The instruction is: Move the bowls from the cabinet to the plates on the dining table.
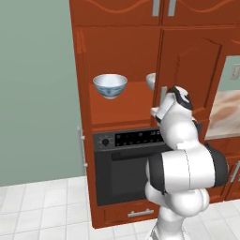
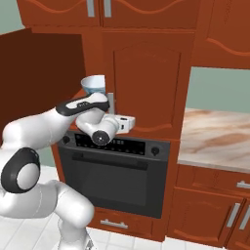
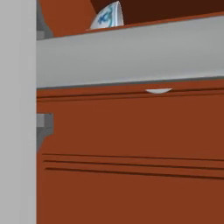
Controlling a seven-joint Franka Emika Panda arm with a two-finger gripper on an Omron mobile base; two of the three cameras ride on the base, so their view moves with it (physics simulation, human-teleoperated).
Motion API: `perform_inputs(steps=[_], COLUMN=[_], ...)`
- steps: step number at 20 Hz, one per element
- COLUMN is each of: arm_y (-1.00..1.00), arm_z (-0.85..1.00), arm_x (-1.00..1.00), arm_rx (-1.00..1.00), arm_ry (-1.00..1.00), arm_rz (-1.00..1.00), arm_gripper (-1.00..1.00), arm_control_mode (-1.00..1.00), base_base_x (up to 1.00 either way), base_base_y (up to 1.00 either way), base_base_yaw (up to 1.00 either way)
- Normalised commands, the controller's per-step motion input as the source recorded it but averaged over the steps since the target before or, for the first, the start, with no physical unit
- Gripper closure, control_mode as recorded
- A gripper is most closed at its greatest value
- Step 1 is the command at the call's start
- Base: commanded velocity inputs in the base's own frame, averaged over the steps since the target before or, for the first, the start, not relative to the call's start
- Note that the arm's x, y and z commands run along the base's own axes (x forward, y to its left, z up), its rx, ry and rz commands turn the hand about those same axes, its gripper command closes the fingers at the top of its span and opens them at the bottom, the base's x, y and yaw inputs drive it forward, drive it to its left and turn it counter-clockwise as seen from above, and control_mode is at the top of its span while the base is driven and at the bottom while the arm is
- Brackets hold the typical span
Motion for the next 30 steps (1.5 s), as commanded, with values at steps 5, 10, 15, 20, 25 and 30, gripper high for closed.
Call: perform_inputs(steps=[5,10,15,20,25,30], arm_y=[-0.71,-0.74,-0.77,-0.81,-0.83,-0.85], arm_z=[0.14,0.14,0.16,0.16,0.18,0.2], arm_x=[-0.35,-0.35,-0.38,-0.45,-0.47,-0.5], arm_rx=[0.0,0.01,0.01,0.02,0.01,0.01], arm_ry=[0.01,0.0,0.0,0.0,0.0,0.0], arm_rz=[0.0,0.0,0.0,0.0,0.0,0.0], arm_gripper=[1.0,1.0,1.0,1.0,1.0,1.0], arm_control_mode=[-1.0,-1.0,-1.0,-1.0,-1.0,-1.0], base_base_x=[0.0,0.0,0.0,0.0,0.0,0.0], base_base_y=[0.0,0.0,0.0,0.0,0.0,0.0], base_base_yaw=[0.0,0.0,0.0,0.0,0.0,0.0])
